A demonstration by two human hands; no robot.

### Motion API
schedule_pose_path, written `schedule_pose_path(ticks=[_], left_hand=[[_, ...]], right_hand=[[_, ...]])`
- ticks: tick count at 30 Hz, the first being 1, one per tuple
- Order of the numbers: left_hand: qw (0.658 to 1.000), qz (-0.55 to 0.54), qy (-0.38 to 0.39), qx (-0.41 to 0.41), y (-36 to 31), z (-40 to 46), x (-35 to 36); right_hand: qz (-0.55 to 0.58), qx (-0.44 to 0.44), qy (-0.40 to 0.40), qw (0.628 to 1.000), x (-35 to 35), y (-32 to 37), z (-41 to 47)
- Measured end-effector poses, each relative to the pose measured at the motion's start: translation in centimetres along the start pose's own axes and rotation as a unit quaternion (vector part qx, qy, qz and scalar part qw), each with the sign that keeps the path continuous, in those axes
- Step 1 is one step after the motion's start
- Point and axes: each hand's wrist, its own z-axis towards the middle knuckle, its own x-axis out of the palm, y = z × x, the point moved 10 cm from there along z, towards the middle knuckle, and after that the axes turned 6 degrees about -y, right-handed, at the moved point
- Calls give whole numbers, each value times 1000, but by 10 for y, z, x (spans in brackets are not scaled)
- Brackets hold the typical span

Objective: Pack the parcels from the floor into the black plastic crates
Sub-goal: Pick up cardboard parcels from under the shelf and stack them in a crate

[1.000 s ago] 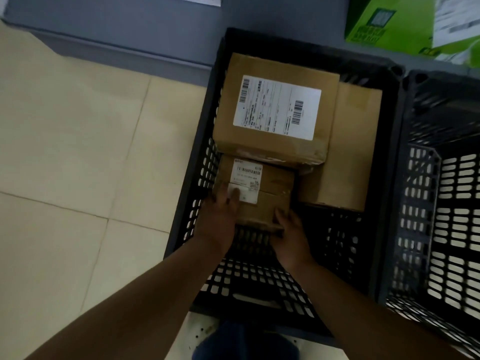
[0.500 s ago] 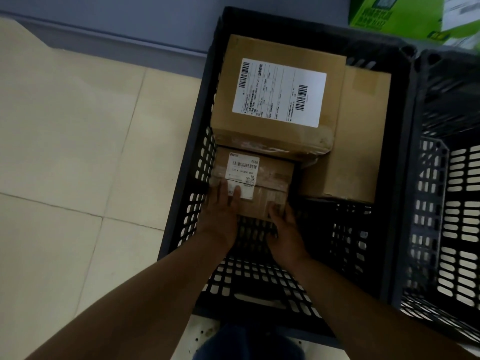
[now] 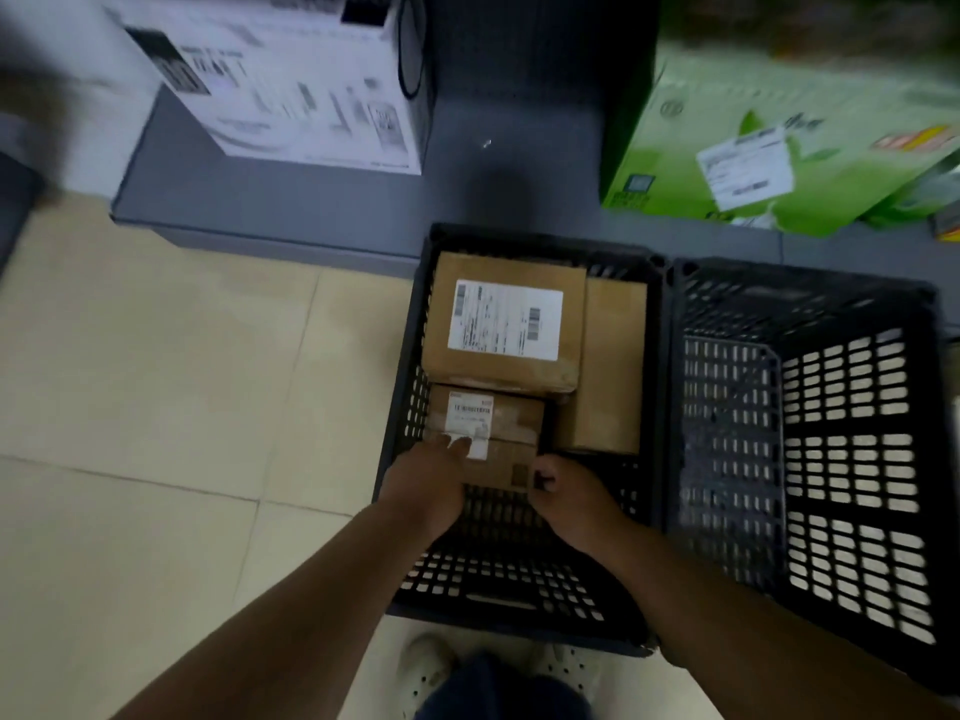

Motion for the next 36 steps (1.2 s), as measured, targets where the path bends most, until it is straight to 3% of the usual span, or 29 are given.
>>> schedule_pose_path(ticks=[7, 15, 19, 27, 36], left_hand=[[995, 39, -23, 93, -61, -70, -136], [987, 21, -83, 133, -111, -153, -265], [982, 39, -83, 168, -149, -199, -308], [967, 20, -87, 241, -236, -290, -360], [948, 24, -24, 317, -356, -357, -332]], right_hand=[[-47, -12, -2, 999, -103, 84, -91], [-76, -18, -62, 995, -209, 141, -217], [-28, 7, -112, 993, -248, 154, -284], [49, 32, -206, 977, -298, 151, -435], [29, 130, -297, 946, -342, 62, -596]])
